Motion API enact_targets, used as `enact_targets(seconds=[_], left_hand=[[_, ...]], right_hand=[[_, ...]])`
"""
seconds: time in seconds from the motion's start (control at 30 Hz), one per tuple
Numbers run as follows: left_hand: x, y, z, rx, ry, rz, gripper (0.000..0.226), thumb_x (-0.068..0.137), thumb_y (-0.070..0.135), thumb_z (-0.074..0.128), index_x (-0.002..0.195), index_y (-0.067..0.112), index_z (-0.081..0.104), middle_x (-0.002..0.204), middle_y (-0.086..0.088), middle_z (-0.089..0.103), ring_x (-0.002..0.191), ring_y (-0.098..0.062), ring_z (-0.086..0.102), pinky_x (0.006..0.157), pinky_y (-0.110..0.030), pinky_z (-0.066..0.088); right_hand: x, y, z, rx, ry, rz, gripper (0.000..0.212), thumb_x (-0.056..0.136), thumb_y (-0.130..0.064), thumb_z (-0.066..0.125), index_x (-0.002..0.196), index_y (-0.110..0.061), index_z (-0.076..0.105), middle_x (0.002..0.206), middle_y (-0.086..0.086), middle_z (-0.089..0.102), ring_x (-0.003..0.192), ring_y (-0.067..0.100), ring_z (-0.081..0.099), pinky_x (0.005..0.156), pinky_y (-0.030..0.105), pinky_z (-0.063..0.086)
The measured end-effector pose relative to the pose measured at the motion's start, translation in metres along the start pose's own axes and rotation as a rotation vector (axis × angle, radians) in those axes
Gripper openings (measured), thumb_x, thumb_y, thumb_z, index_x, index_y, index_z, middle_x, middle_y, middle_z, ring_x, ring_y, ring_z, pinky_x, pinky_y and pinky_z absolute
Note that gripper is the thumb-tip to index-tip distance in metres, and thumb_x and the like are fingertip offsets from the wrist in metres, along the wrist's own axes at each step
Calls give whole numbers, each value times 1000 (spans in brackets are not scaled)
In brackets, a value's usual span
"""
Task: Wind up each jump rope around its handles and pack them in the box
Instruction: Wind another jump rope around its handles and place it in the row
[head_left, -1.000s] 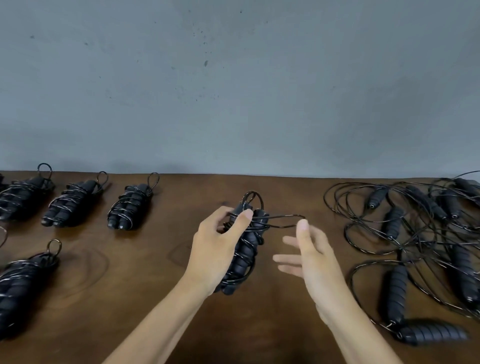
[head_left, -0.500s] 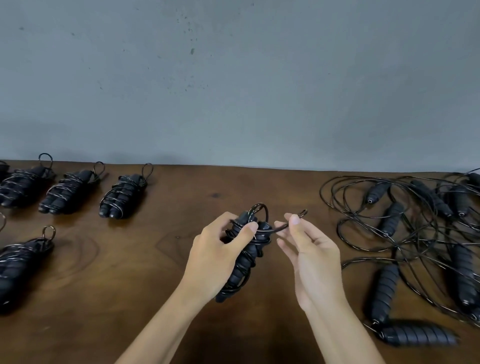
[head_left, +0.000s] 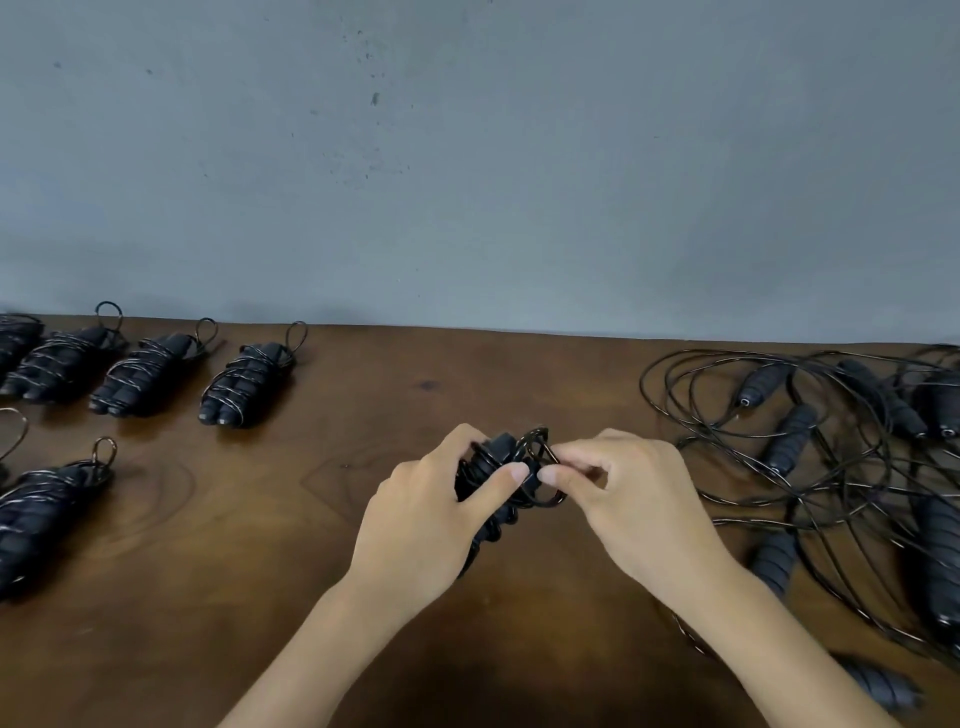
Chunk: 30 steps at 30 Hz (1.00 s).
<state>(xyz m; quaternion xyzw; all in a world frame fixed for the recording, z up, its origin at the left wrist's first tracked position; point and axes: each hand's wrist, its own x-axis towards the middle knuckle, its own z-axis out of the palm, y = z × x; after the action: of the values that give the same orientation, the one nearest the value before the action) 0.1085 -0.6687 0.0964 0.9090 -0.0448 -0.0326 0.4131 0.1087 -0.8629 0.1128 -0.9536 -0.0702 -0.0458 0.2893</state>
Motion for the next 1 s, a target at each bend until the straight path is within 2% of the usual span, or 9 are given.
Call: enact_targets(seconds=[0.1,0.23,0.33,0.43,0.5,0.6,0.67,0.83,1.0], left_hand=[[-4,5,6,137,1,6,42,87,78,41,104,42,53,71,12,70,66,-10,65,70,-37,57],[-9,11,8,322,-1,64,54,84,84,23,107,40,46,69,10,63,65,-12,61,66,-34,54],[-11,9,6,377,-36,82,46,90,81,28,104,39,44,66,8,60,62,-13,58,66,-34,53],[-13,2,2,207,-101,34,41,93,75,41,100,36,50,66,2,64,59,-17,58,61,-36,48],[-15,-2,-3,19,-126,-10,36,97,67,50,99,32,57,73,-1,69,66,-22,62,68,-43,51],[-18,-9,-11,-213,-160,-36,33,101,58,55,101,26,64,85,-2,74,80,-27,69,84,-51,53],[-19,-13,-16,-330,-188,-34,34,102,56,56,103,24,66,88,-1,74,83,-26,70,88,-49,54],[-17,-24,-27,-441,-202,-39,41,98,60,57,102,21,67,87,-6,69,81,-15,65,88,-48,52],[-20,-42,-49,-529,-212,-94,40,100,58,59,104,19,67,98,-15,73,84,-18,67,94,-49,54]], right_hand=[[2,-4,-10,-203,-124,-20,33,102,-37,57,73,-25,64,78,-3,54,73,15,55,63,27,42],[4,-10,-19,-262,-114,-50,52,104,-36,54,56,-29,34,73,-3,45,68,17,49,52,19,29],[1,-6,-12,-192,-31,-70,37,99,-41,60,66,-26,65,67,-2,56,66,14,47,56,19,33],[-3,4,-2,23,59,-79,22,91,-43,69,79,-28,78,69,-8,70,72,10,62,64,19,44],[-3,9,-4,231,-4,-36,11,89,-41,72,94,-35,79,81,-20,73,86,-1,66,72,12,47],[-4,13,-7,429,-199,-52,40,91,-35,72,128,-47,62,110,-29,65,110,-5,60,90,13,49],[-3,11,-4,454,-295,-112,50,94,-33,69,137,-52,52,125,-31,55,121,-5,53,95,12,47],[3,-9,16,667,-229,-111,36,97,-17,68,127,-37,65,118,-16,72,111,8,67,96,26,51],[10,-39,45,861,-84,-29,27,90,-2,72,111,-20,75,100,-2,79,91,19,74,82,26,58]])
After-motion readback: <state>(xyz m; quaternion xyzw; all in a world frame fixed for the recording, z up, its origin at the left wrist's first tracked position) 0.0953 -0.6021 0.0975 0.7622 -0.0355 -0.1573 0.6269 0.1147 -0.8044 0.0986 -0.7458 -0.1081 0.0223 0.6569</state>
